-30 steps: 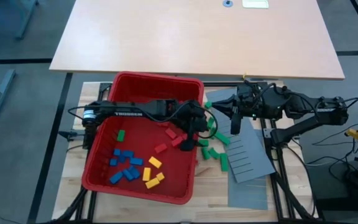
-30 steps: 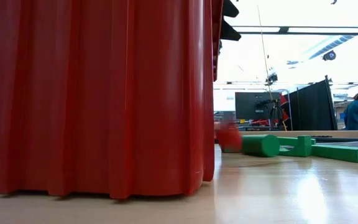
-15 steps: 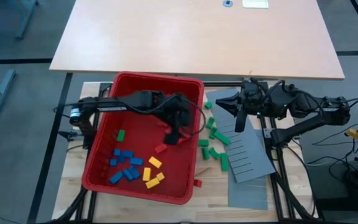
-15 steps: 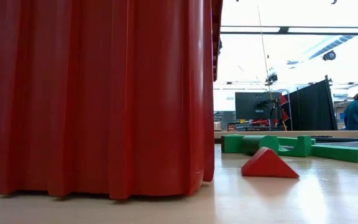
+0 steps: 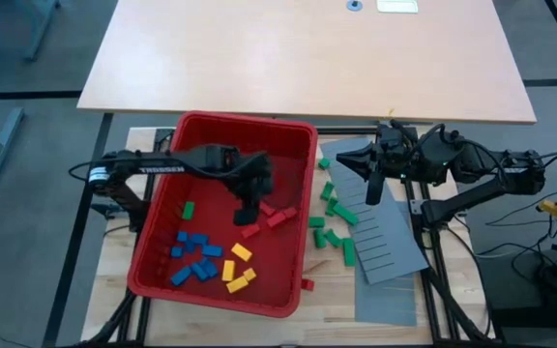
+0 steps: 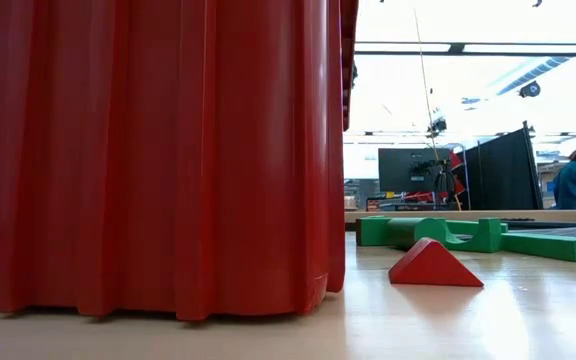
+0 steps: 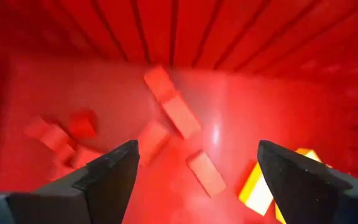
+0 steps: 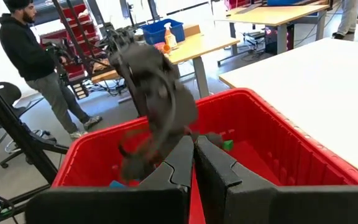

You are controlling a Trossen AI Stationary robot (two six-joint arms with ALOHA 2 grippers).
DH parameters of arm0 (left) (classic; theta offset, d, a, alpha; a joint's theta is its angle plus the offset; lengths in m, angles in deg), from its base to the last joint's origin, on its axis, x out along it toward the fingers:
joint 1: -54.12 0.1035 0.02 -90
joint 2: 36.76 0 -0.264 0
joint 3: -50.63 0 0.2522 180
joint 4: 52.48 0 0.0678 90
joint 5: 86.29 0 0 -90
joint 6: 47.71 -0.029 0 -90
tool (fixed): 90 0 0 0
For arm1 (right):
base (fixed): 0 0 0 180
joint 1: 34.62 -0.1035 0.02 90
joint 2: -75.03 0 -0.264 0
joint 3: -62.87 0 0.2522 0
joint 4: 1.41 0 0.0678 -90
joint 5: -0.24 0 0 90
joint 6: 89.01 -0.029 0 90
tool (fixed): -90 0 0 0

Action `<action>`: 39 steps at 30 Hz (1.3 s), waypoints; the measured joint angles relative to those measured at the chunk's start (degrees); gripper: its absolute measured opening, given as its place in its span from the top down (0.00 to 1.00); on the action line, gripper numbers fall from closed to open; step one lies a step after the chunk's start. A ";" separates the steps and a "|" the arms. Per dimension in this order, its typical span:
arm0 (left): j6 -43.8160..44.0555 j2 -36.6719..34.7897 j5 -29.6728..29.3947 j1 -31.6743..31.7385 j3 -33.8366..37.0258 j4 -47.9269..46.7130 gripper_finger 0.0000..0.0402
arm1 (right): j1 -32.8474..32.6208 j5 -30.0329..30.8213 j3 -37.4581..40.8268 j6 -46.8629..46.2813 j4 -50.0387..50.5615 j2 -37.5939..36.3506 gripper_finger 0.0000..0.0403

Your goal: Sort blocks

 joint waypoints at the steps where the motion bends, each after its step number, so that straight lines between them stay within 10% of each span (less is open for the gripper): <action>1: 1.05 -0.38 0.02 -0.02 2.43 0.91 0.22 | 0.00 0.00 0.00 0.00 0.00 0.00 1.00; 14: 23.37 -4.06 8.27 -0.21 30.23 24.45 0.22 | 0.00 -0.02 0.00 0.00 0.15 0.02 1.00; 39: 27.46 7.36 5.31 -2.84 34.81 31.99 0.22 | 0.00 -0.04 0.02 0.00 0.18 0.07 1.00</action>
